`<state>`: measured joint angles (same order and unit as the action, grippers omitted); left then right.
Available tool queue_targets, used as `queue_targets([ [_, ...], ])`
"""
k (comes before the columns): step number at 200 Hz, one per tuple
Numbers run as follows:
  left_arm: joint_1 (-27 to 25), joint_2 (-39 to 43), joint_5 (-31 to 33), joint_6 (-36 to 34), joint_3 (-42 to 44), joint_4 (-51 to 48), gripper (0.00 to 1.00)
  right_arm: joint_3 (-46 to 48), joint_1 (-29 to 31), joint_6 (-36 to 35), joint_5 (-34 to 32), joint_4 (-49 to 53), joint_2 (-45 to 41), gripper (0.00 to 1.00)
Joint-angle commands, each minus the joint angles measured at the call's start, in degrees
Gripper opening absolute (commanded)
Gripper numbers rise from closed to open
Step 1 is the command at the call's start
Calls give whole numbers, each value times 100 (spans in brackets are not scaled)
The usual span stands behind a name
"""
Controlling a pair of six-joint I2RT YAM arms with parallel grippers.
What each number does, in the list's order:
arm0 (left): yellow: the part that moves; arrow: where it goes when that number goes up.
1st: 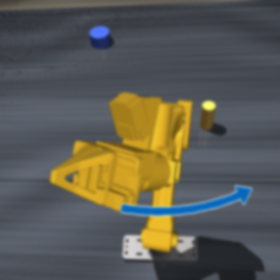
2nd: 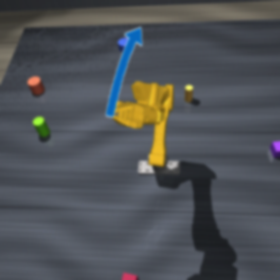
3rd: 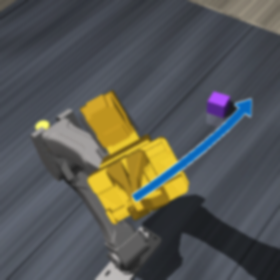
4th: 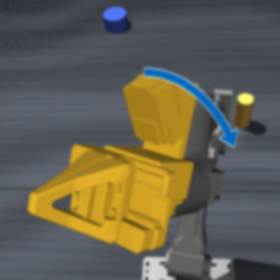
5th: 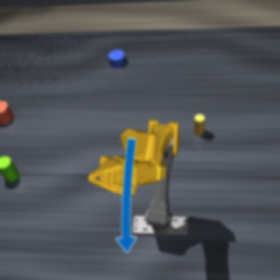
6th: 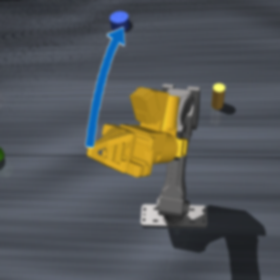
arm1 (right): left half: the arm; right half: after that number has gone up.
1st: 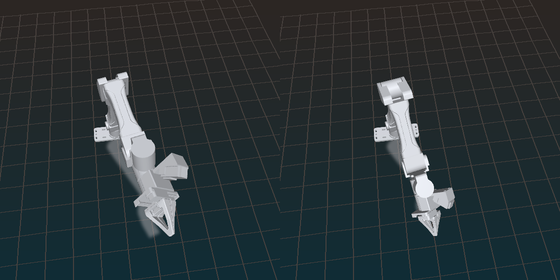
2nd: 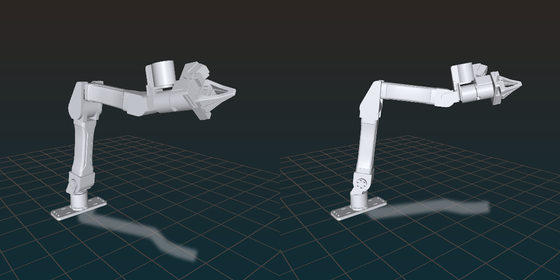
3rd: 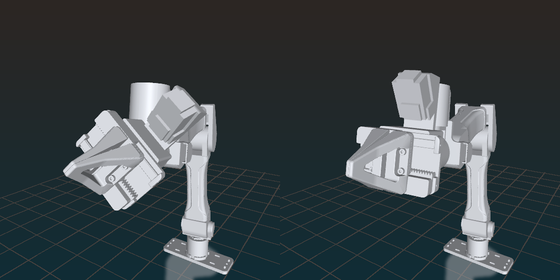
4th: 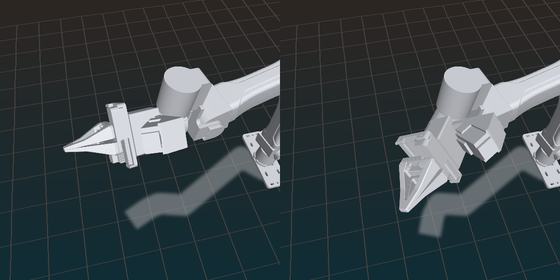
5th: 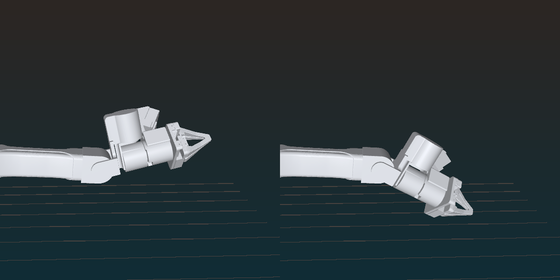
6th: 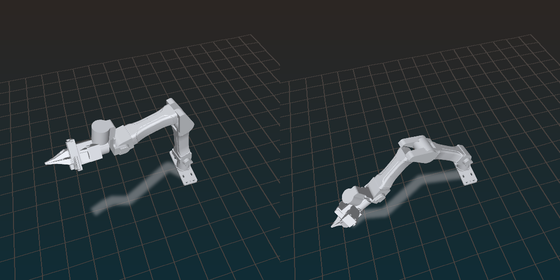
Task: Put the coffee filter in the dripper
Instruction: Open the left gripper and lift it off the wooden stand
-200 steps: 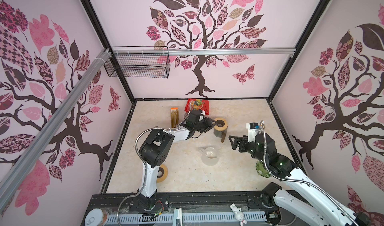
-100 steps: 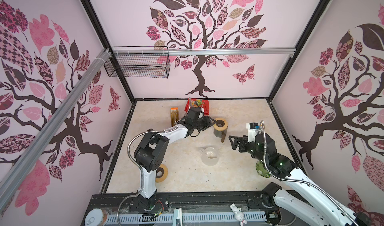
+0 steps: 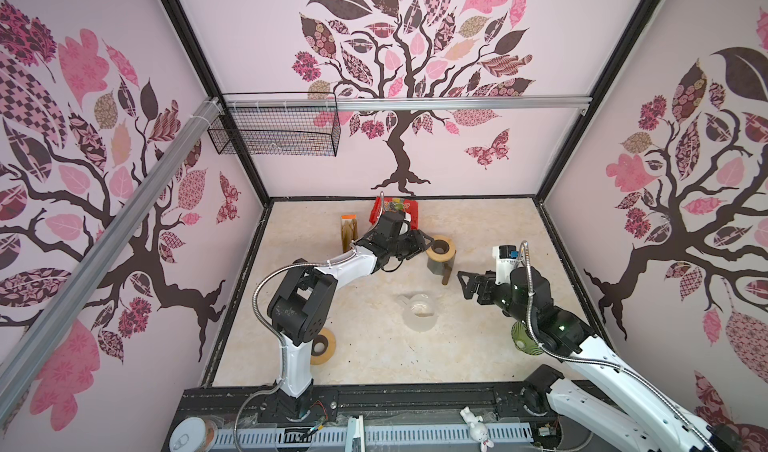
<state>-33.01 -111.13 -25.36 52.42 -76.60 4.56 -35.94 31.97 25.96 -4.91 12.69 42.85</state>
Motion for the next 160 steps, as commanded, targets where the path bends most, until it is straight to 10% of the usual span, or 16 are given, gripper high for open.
queue_targets([
  [1, -30, -150, -28, -7, -315, 113, 49, 17, 29, 31, -80, -21, -62, 100],
  [160, -147, -170, -406, 252, -601, 428, 49, 0, 26, 24, -96, -21, -45, 100],
])
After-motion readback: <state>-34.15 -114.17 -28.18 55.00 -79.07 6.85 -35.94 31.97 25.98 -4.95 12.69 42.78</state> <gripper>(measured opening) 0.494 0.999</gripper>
